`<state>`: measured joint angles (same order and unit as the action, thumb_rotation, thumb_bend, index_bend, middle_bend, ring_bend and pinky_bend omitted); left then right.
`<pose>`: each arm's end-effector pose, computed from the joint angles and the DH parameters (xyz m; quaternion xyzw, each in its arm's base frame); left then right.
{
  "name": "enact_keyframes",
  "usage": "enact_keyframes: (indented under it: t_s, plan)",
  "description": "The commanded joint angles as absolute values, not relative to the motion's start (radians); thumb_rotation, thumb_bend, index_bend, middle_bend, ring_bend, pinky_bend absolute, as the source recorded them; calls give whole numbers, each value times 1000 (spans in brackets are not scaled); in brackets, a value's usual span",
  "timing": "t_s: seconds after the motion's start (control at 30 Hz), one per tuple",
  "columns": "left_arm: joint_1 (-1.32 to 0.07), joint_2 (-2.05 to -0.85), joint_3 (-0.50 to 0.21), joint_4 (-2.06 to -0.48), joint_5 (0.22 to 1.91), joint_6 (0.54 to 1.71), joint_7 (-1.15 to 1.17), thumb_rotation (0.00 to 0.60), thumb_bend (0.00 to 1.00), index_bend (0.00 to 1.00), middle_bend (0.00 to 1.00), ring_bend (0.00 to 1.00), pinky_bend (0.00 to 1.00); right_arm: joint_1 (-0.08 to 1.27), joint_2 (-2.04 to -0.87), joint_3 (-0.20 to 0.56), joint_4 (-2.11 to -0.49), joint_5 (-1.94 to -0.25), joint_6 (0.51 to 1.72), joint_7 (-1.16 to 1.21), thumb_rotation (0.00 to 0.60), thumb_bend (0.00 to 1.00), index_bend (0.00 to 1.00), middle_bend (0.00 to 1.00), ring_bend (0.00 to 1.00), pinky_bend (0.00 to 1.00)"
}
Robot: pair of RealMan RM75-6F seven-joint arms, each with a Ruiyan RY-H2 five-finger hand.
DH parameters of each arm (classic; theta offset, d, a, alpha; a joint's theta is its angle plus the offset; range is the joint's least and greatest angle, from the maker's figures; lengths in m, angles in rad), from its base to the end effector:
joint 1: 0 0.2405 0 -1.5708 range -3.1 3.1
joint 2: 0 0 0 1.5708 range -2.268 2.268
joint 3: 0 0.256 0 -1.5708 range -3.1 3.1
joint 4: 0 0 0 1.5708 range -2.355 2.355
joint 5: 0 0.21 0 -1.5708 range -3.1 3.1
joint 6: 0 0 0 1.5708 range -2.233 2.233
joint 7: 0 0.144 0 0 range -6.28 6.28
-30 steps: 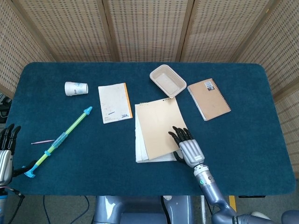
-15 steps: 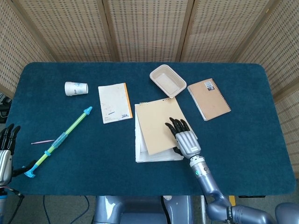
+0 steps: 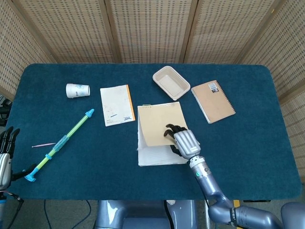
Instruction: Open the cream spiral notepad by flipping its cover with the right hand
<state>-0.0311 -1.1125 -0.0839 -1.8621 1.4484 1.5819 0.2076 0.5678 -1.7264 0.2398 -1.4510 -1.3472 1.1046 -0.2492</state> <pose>-0.2708 0.1681 0.1626 -0.5410 -0.3929 -0.4056 0.6233 -0.1339 -0.3058 -0.0377 0.6772 -0.4018 0.4748 0.3932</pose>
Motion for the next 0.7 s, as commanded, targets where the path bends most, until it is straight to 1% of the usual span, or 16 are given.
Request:
enact_keyframes:
  t_s: [0.03,0.1,0.23,0.4,0.7]
  plan:
    - [-31,-1112,-83,-1863,1450,1582,207,600,159,0,0,0,137,553,-1743,203,-1419,-1407,1154,-184,600,853,676,698,686,706]
    - [-31,-1111,-82,-1864,1452,1583,207,600,159,0,0,0,137,545,-1748,182,-1402,-1438,1176,-146,600,853,678,720,705,719]
    - [-30,-1112,-82,-1865,1452,1583,208,600,159,0,0,0,137,530,-1738,150,-1395,-1488,1216,-92,600,853,683,720,706,719]
    - [-32,-1114,-81,-1864,1452,1579,212,600,159,0,0,0,137,507,-1698,113,-1420,-1548,1269,-47,600,854,685,720,706,719]
    - [-32,-1117,-79,-1864,1457,1582,219,600,159,0,0,0,137,458,-1556,40,-1490,-1633,1337,5,600,853,686,721,706,719]
